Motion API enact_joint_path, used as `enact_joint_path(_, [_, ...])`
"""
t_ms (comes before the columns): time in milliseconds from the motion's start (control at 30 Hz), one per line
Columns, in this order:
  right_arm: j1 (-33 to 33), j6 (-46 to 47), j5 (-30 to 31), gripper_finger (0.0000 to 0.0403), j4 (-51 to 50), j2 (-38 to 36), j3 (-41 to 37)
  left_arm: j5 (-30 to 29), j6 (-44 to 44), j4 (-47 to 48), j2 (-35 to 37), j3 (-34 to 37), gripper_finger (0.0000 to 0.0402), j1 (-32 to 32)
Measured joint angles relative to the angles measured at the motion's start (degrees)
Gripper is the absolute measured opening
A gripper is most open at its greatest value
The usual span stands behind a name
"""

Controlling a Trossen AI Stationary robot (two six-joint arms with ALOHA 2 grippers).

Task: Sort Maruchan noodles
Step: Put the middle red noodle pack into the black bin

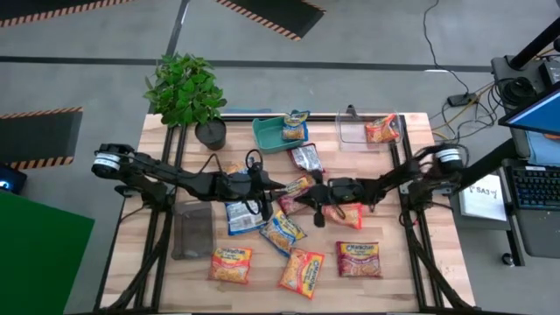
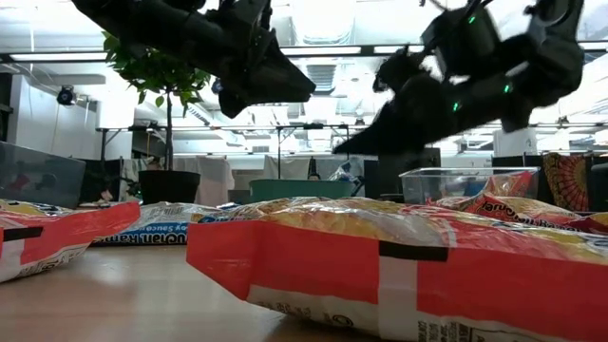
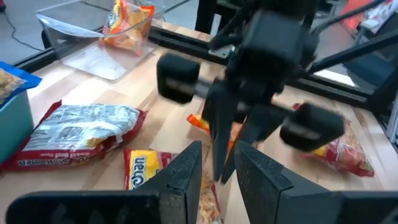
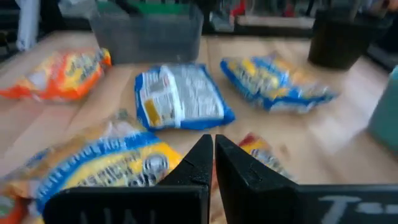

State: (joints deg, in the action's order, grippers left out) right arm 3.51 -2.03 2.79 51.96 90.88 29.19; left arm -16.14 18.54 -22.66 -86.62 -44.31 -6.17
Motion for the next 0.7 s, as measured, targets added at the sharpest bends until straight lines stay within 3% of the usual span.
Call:
enact_joint_path(267, [-0.13,-3.90,1.28,0.0009,-0.50,-16.68,-5.78,-0.12,0.05,-9.04,-8.91,0.02,0.0079,0.00])
enact_joint_path(367, [-0.13,-5.07,1.70,0.0009,-0.71,-21.47,-6.92,-2.66,0.03,-13.50,-13.56,0.00,0.0079,0.15])
enact_joint_path(700, [-0.15,-6.55,1.73,0.0009,-0.73,-30.51,-10.86,-3.38,-1.68,-13.70,-25.61,-6.00,0.0079,2.03])
